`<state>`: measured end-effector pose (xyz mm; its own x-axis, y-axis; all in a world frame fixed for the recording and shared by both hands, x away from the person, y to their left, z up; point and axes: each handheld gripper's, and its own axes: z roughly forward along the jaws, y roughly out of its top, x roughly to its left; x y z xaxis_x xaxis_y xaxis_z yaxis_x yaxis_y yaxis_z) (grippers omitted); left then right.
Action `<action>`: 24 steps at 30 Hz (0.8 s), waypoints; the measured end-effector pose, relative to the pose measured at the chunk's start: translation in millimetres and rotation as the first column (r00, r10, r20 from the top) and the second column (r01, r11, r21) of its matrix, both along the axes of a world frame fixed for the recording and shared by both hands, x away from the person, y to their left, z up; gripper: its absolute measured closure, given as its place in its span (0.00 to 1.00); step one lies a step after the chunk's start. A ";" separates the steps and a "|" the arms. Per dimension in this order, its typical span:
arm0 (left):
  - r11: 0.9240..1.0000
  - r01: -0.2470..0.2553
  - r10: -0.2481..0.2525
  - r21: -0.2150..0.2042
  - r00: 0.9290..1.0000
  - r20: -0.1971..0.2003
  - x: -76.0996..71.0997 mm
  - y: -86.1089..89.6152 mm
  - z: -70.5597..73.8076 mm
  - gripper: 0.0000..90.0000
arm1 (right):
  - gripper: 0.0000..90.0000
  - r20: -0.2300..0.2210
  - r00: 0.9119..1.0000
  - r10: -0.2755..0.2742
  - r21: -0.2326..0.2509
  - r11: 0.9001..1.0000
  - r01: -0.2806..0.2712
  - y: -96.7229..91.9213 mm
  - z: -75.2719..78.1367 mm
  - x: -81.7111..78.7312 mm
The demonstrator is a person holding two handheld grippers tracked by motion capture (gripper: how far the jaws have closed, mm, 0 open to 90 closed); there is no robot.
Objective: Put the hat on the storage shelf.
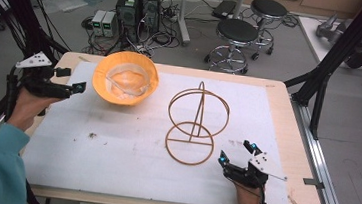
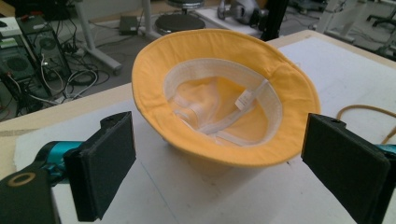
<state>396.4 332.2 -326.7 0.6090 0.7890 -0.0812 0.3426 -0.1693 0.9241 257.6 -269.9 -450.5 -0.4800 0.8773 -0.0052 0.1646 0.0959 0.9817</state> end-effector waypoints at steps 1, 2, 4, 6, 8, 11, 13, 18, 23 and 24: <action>1.000 0.001 -0.001 -0.001 1.000 -0.006 3.7 -0.5 1.9 0.12 | 0.10 0.000 1.000 -0.001 -0.002 1.000 0.001 0.0 0.0 0.0; 1.000 0.000 0.000 0.002 1.000 -0.010 9.7 -1.4 4.7 0.12 | 0.10 -0.002 1.000 0.001 -0.003 1.000 -0.001 -0.1 0.1 -0.1; 1.000 -0.004 0.004 -0.005 1.000 -0.014 18.3 -3.3 7.4 0.12 | 0.10 0.000 1.000 0.000 -0.003 1.000 0.000 0.1 0.1 0.0; 1.000 -0.004 0.005 0.005 1.000 -0.022 26.7 -5.1 9.1 0.12 | 0.10 0.000 1.000 0.001 -0.004 1.000 -0.001 0.1 0.0 0.0; 1.000 -0.010 0.010 0.003 1.000 -0.025 34.8 -6.9 9.8 0.12 | 0.10 0.003 1.000 0.002 -0.006 1.000 -0.002 0.1 0.0 0.1; 1.000 -0.015 0.015 0.000 0.999 -0.037 43.0 -8.6 9.6 0.12 | 0.10 0.003 1.000 0.002 -0.007 1.000 -0.002 0.1 0.0 0.1; 1.000 -0.021 0.023 0.022 0.998 -0.058 55.8 -10.7 8.5 0.12 | 0.10 0.004 1.000 0.002 -0.008 1.000 -0.002 0.0 0.0 0.1; 0.999 -0.015 0.020 0.051 0.994 -0.105 74.4 -15.1 4.6 0.12 | 0.10 0.001 1.000 0.000 -0.006 1.000 0.000 0.1 0.0 -0.1; 0.998 -0.002 0.011 0.061 0.988 -0.152 89.8 -20.0 -0.1 0.12 | 0.10 0.000 1.000 -0.002 -0.005 1.000 0.002 0.2 0.1 -0.2; 0.998 0.005 0.006 0.068 0.986 -0.167 92.8 -21.4 -2.3 0.12 | 0.10 0.001 1.000 -0.001 -0.006 1.000 0.001 0.1 0.0 -0.1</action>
